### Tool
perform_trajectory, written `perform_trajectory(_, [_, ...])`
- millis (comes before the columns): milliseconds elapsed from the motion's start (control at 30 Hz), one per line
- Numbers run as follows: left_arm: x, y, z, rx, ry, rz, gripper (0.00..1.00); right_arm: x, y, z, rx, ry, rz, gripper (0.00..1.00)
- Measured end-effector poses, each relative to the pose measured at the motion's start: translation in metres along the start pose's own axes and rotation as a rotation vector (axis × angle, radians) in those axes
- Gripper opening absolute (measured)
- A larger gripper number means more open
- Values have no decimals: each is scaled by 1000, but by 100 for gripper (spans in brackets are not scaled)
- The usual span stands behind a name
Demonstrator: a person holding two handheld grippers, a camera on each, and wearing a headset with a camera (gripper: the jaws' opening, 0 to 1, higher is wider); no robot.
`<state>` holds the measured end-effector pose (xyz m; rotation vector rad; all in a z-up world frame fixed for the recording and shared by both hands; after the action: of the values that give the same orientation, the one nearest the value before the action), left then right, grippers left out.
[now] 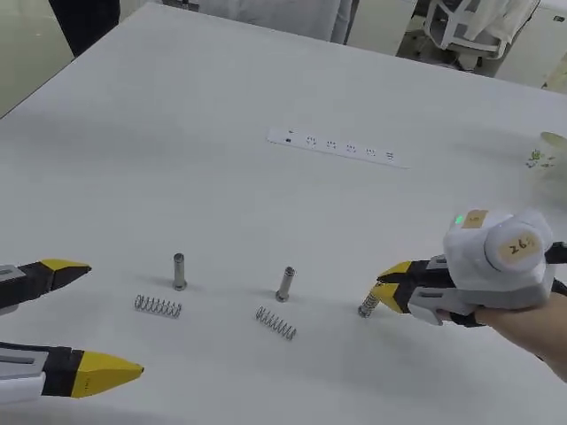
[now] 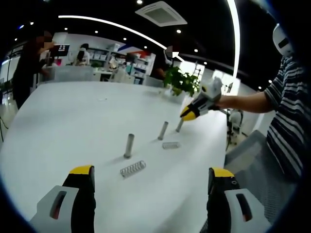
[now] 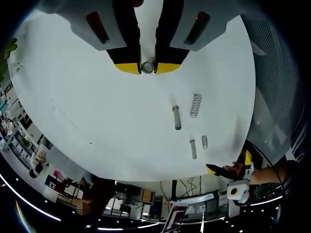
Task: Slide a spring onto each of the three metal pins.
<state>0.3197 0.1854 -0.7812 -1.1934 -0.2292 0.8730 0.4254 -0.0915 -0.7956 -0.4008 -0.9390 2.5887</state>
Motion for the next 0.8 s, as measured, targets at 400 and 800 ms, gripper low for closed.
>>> perform_trajectory(400, [-3, 3, -1, 6, 8, 5, 94, 6, 5, -5, 10, -10, 7, 8])
perform_trajectory(800, [-3, -1, -2, -2, 10, 3, 93, 5, 5, -5, 17, -7, 11, 11])
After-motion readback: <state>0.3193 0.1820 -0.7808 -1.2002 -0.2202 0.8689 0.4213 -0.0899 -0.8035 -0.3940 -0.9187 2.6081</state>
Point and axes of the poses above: the centre of the closed fingertips' face, and the gripper's own axes: z roughly backward along the fingers, x roughly to its left, y roughly out of its underside, the point moved 2 cm from there along z, roughly backward along the fingers, and after that the axes turned 1 degree about z, right-handed, at the moved point
